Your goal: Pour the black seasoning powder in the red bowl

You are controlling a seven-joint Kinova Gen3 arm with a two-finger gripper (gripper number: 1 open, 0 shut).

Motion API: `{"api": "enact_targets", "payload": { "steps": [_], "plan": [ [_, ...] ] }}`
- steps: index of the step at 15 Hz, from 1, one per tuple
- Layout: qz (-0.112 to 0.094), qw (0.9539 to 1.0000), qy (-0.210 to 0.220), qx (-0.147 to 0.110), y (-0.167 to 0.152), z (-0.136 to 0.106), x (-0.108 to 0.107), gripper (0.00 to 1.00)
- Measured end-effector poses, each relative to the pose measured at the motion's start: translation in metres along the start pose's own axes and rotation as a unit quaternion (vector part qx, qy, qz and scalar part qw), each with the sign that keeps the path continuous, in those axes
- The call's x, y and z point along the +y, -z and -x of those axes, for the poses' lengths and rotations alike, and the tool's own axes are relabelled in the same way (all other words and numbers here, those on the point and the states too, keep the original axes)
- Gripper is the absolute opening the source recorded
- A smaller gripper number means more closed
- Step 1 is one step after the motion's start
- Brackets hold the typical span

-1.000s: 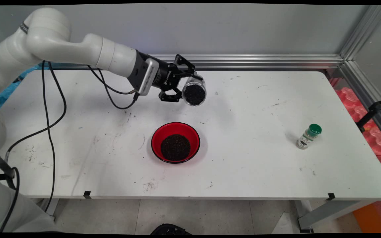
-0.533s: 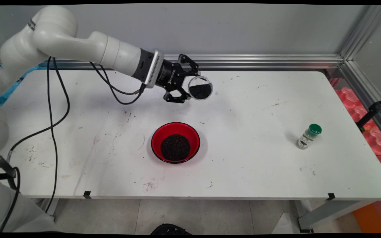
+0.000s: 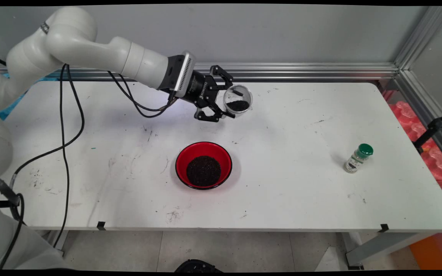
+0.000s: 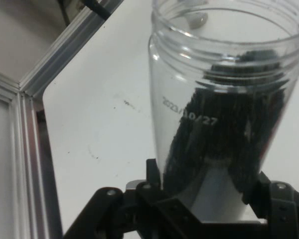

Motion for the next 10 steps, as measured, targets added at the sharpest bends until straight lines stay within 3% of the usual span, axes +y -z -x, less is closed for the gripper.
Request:
{"api": "enact_targets", "payload": {
  "steps": [5, 10],
  "plan": [
    [0.009, 0.9982, 0.057, 0.015, -0.012, -0.002, -0.004, 0.0],
    [0.013, 0.9931, 0.113, 0.027, -0.025, -0.005, -0.008, 0.0]
  ]
}}
